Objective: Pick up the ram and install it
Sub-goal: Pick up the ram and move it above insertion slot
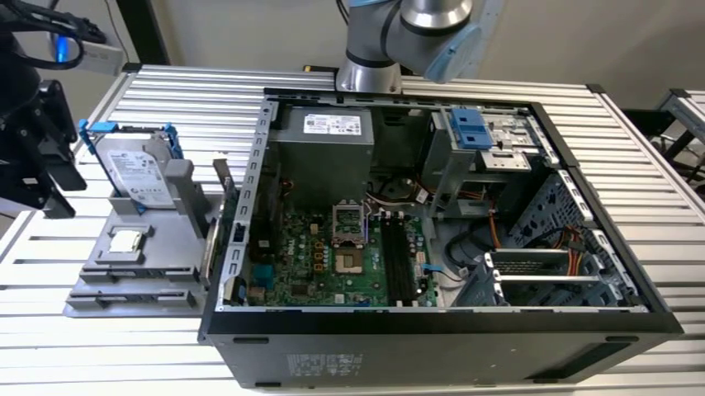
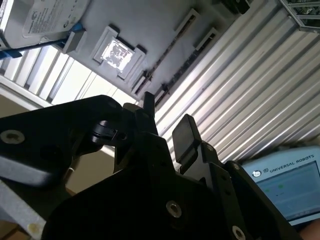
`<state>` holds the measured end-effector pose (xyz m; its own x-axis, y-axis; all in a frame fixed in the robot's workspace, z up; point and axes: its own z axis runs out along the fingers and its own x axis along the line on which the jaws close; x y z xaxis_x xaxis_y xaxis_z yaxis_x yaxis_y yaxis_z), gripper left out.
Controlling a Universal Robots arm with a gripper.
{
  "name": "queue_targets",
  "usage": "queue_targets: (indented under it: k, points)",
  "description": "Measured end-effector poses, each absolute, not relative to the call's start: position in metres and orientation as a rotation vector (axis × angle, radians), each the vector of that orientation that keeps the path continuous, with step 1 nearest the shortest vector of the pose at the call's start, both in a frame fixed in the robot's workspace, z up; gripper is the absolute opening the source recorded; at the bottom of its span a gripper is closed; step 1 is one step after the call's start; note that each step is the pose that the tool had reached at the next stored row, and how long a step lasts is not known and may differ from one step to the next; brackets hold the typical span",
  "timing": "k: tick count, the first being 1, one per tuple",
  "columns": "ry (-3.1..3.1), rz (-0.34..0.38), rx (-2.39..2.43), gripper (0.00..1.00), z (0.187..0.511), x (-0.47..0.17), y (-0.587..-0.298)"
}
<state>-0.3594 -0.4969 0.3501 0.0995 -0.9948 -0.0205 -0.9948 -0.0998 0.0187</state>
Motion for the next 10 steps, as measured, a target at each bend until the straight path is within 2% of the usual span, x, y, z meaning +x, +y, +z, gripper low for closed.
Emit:
queue_targets:
  k: [10]
  points:
    - [-2.135,-0.044,2.302,1.0,0.337,-0.359,-0.497]
